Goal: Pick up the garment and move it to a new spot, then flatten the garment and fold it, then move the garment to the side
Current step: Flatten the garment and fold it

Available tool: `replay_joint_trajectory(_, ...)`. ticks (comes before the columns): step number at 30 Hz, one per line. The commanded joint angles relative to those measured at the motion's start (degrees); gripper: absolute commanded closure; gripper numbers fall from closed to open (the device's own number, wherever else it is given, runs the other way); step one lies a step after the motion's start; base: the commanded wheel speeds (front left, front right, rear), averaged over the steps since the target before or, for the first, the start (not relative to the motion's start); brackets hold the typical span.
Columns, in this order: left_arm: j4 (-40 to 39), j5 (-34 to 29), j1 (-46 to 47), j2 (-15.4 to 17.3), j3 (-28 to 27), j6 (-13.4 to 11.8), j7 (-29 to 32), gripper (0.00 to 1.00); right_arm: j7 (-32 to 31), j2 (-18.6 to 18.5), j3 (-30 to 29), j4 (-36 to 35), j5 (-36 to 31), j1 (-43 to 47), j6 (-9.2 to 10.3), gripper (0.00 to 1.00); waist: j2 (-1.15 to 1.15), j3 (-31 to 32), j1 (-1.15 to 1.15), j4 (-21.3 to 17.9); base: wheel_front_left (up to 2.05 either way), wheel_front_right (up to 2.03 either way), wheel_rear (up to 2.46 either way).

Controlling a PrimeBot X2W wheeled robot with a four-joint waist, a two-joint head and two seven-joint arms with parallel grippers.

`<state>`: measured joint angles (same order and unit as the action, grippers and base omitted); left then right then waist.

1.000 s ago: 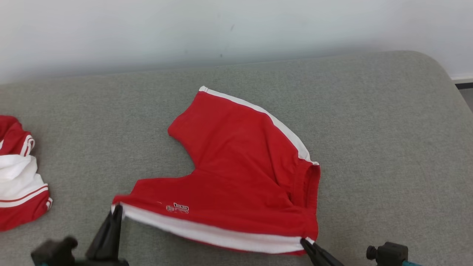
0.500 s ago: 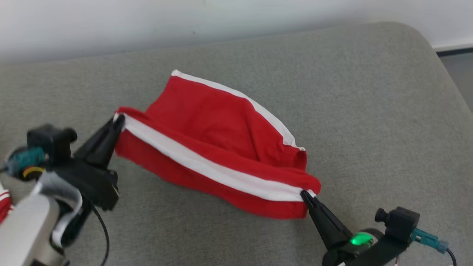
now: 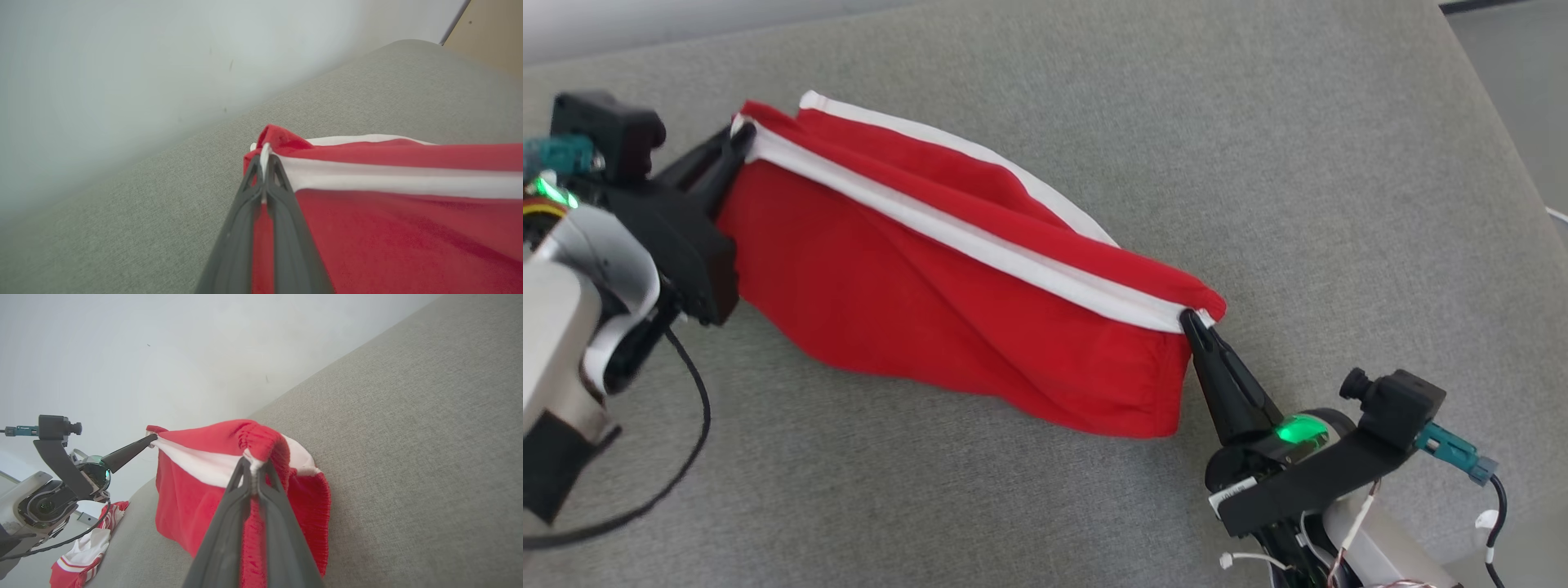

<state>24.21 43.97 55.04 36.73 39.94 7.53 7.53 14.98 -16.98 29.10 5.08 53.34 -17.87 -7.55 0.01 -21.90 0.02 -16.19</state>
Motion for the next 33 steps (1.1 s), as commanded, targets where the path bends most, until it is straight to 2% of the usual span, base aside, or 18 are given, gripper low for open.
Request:
replay_joint_trajectory(1,1.6,0.9,2.6,0.1,1.2,-0.1,0.3,1.0,0.3,1.0,-0.5,0.4,-1.0,-1.0,0.13,1.0,-0.01,-2.7,-0.02,-2.1,0.0,0.0,0.0)
replay_joint_trajectory(9,7.7,3.1,9.4,0.0,7.1,-0.1,0.3,1.0,0.3,3.7,-0.9,2.4,-3.1,-4.3,0.13,1.0,-0.01,-4.8,-0.02,-3.8,0.0,0.0,0.0)
replay_joint_trajectory(22,15.2,5.8,15.2,-0.2,14.6,-0.1,-5.9,1.0,0.3,7.5,-1.1,6.8,-7.5,-7.9,0.13,1.0,-0.01,-6.4,-0.02,-5.2,0.0,0.0,0.0)
replay_joint_trajectory(23,15.8,6.1,15.4,-0.3,14.7,-0.1,-6.6,0.63,0.3,7.5,-1.0,7.0,-7.8,-8.0,0.13,1.0,-0.01,-6.4,-0.02,-5.2,0.0,0.0,0.0)
replay_joint_trajectory(24,16.3,6.5,15.3,-0.6,15.1,-0.1,-7.1,0.43,0.3,7.5,-1.0,7.3,-8.3,-8.0,0.13,0.74,-0.01,-6.3,-0.02,-5.2,0.0,0.0,0.0)
replay_joint_trajectory(25,16.6,6.7,15.2,-0.9,15.6,-0.1,-7.7,0.01,0.3,7.4,-0.7,7.5,-8.9,-8.0,0.13,0.08,-0.01,-6.1,-0.02,-5.1,0.0,0.0,0.0)
replay_joint_trajectory(26,17.0,7.0,15.1,-1.1,16.1,-0.1,-8.2,0.0,0.3,7.3,-0.3,7.8,-9.1,-8.0,0.13,0.0,-0.01,-5.8,-0.02,-5.0,0.0,0.0,0.0)
replay_joint_trajectory(33,18.7,10.1,12.7,-2.3,18.1,-0.1,-12.5,0.0,0.3,6.1,-0.8,8.8,-10.5,-6.7,0.13,0.0,-0.01,-2.1,-0.02,-4.1,0.0,0.0,0.0)
